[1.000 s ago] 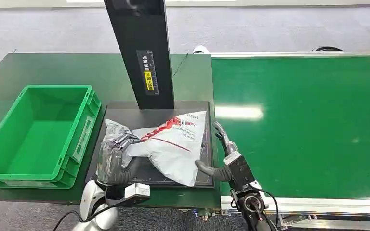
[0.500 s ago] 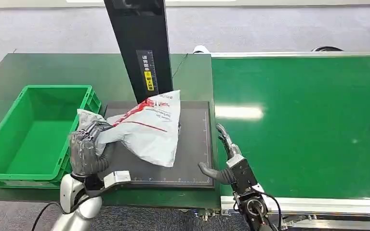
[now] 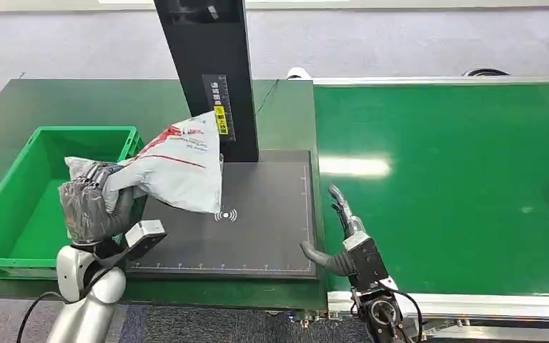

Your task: Moved the parcel from conveyor to table for the left to box.

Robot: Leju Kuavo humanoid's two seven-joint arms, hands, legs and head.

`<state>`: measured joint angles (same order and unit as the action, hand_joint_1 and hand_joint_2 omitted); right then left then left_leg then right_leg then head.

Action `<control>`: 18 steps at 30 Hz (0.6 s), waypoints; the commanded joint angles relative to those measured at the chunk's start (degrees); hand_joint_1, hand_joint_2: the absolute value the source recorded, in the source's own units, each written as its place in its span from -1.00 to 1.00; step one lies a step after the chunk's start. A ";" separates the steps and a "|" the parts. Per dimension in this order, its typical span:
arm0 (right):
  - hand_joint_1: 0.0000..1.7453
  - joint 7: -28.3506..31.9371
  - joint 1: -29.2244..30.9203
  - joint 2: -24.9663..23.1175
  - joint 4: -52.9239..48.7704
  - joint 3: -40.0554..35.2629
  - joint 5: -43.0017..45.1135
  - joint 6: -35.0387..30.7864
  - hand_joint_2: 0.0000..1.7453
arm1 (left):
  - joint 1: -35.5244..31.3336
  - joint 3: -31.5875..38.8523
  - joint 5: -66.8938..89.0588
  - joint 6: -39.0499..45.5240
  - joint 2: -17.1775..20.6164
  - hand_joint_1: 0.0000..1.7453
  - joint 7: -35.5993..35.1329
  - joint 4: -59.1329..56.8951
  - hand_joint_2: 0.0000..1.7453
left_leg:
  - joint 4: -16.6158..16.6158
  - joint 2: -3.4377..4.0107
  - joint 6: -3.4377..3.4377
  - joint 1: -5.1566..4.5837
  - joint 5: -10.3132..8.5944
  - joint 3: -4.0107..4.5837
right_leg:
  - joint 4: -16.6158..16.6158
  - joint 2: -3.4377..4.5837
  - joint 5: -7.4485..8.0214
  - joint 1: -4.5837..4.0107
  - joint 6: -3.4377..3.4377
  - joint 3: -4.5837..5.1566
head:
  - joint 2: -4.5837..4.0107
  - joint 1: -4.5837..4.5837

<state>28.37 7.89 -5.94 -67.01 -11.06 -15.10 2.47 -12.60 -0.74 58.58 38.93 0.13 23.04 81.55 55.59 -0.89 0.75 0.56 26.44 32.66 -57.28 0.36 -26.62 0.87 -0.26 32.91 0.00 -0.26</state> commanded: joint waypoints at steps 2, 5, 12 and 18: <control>-1.00 -0.66 0.10 0.47 -0.12 1.80 -0.47 -0.01 1.00 | -2.18 7.74 0.85 1.07 0.50 1.00 -1.34 -3.46 1.00 | 0.00 0.09 -0.02 0.02 0.01 -0.05 | 0.03 0.02 0.00 -0.04 0.03 -0.05 | 0.00 0.00; -1.00 -0.70 0.16 0.32 0.06 1.86 -0.52 0.00 1.00 | -1.89 9.36 1.32 1.07 0.40 1.00 -1.78 -3.09 1.00 | -0.01 0.08 -0.02 0.01 0.00 -0.04 | 0.03 0.01 0.00 -0.03 0.03 -0.05 | 0.00 0.00; -1.00 -1.12 0.04 0.16 0.20 2.28 -0.82 -0.24 1.00 | -1.64 16.71 -1.64 0.82 0.12 1.00 -3.93 -2.82 1.00 | -0.01 0.12 -0.01 0.02 0.02 -0.05 | 0.03 0.07 0.00 -0.03 0.03 -0.05 | 0.00 0.00; -1.00 -1.43 -1.18 -0.08 -1.07 3.10 -1.43 -0.25 1.00 | -2.80 19.93 -2.12 -5.50 -0.97 1.00 -8.78 -6.67 1.00 | -0.04 0.12 -0.02 0.03 0.01 -0.09 | 0.07 -0.03 -0.02 -0.05 0.02 -0.11 | 0.00 0.02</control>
<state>27.61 7.20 -5.95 -68.06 -9.99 -15.89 2.32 -12.86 13.42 56.46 37.84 0.55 18.30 81.13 55.59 -0.74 0.75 0.57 26.44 32.66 -57.29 0.44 -26.62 0.86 -0.25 32.94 0.00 -0.24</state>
